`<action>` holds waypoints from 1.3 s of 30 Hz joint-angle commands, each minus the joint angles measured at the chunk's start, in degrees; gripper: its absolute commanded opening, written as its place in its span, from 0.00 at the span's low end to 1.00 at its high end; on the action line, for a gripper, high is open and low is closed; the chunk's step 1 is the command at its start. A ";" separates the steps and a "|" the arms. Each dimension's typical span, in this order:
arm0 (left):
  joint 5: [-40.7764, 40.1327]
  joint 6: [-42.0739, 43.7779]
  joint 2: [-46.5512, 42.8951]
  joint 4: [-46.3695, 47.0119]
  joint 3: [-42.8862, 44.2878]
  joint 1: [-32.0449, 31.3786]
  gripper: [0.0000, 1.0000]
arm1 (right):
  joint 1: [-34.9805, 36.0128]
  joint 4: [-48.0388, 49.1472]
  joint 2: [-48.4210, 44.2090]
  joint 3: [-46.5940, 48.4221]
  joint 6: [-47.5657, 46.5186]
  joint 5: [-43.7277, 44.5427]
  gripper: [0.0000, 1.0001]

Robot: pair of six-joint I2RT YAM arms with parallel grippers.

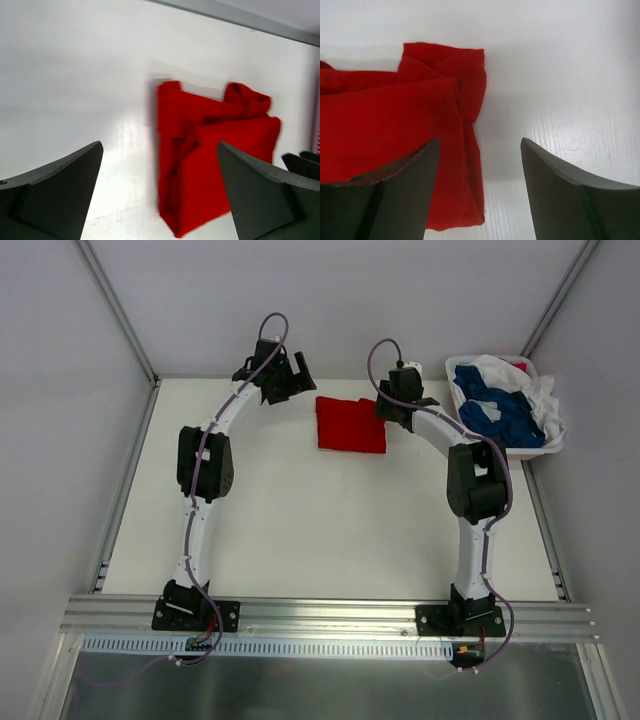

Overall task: Fold and stack the t-shirts
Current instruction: Fold the long partially folded tshirt into a neat square

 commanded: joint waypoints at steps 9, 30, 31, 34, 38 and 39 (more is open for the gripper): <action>1.07 -1.01 -6.69 0.37 -11.57 -0.34 0.99 | 1.18 0.96 -5.85 -8.40 2.57 -2.24 0.65; 1.25 -1.63 -13.36 2.57 -21.69 -3.86 0.99 | 2.94 -0.36 -7.52 -12.36 3.81 -2.24 0.64; 1.42 -1.54 -13.80 2.66 -21.77 -3.95 0.99 | 2.94 -0.09 -7.87 -12.79 3.80 -2.07 0.64; 2.91 -1.63 -12.85 3.45 -20.64 -4.03 0.99 | 2.94 0.43 -9.63 -13.85 3.80 -2.06 0.64; 5.90 -1.98 -9.07 5.29 -18.00 -3.95 0.99 | 3.03 0.70 -13.14 -16.48 3.63 -1.80 0.64; 6.60 -2.07 -8.37 5.64 -17.39 -4.03 0.99 | 3.03 1.05 -15.15 -17.27 3.37 -1.71 0.64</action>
